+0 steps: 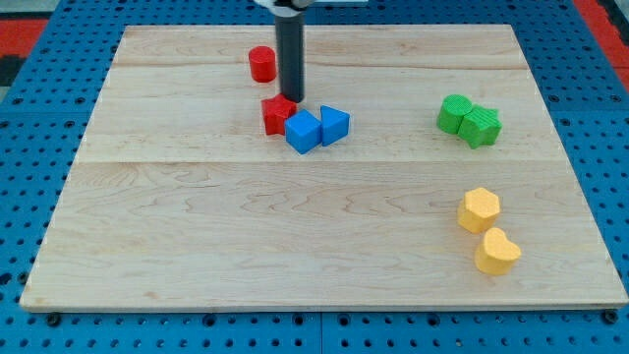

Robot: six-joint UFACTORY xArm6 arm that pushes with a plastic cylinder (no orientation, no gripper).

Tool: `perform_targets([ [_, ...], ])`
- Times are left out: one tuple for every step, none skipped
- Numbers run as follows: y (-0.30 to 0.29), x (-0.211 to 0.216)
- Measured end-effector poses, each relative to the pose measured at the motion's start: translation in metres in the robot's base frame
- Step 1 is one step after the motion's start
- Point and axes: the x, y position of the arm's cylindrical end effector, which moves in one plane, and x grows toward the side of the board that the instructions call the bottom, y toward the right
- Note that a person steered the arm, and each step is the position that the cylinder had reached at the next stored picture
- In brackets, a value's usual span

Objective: Move the red circle above to the blue cube

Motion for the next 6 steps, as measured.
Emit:
perform_targets([
  [0.026, -0.003],
  [-0.061, -0.005],
  [-0.072, -0.05],
  [-0.063, -0.088],
  [-0.018, -0.087],
  [0.026, -0.017],
])
